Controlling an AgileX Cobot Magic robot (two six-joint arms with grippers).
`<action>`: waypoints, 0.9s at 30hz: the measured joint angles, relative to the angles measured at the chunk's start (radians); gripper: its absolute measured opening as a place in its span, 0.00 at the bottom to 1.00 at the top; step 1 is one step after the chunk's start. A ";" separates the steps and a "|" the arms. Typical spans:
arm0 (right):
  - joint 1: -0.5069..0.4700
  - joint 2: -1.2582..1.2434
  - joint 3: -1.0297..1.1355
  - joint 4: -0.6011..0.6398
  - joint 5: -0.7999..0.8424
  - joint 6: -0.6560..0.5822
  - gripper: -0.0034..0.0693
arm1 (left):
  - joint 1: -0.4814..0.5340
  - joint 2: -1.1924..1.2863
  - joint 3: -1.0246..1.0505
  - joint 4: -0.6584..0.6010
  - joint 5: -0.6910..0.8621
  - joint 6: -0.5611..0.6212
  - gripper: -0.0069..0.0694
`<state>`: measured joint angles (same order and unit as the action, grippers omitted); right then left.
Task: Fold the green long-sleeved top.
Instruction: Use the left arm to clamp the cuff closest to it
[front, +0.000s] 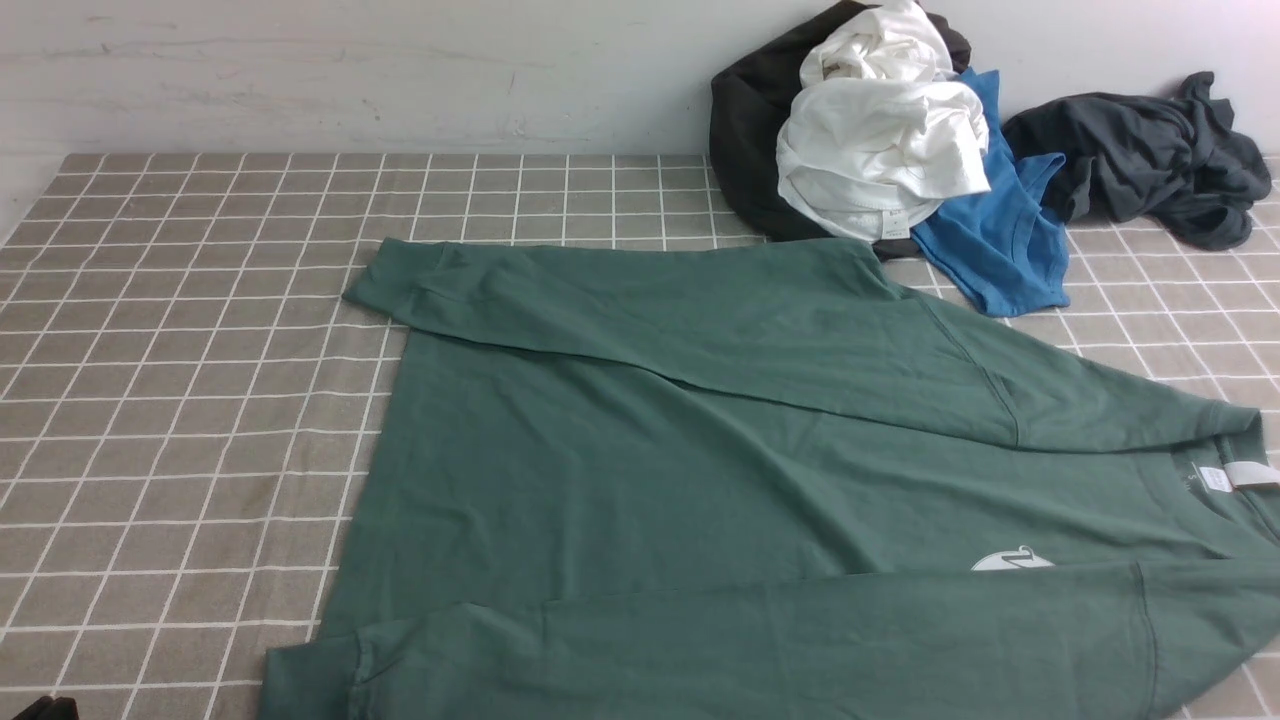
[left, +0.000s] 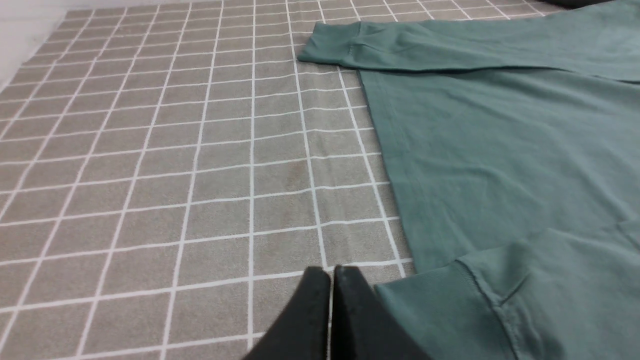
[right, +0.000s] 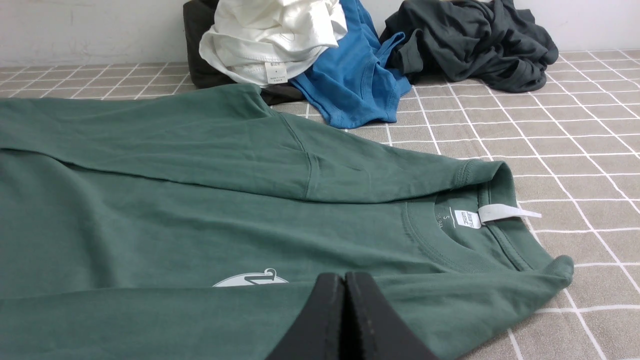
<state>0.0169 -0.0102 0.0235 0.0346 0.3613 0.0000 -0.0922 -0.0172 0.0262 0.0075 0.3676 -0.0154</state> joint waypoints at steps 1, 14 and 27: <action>0.000 0.000 0.000 0.000 0.000 0.000 0.03 | 0.000 0.000 0.000 0.012 0.000 0.003 0.08; 0.000 0.000 0.000 -0.003 0.000 0.000 0.03 | 0.000 0.000 0.000 0.025 -0.004 0.007 0.08; 0.000 0.000 0.003 -0.002 -0.238 0.000 0.03 | 0.000 0.000 0.002 0.026 -0.282 0.006 0.08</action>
<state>0.0169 -0.0102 0.0267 0.0328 0.1232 0.0000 -0.0922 -0.0172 0.0284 0.0336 0.0859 -0.0090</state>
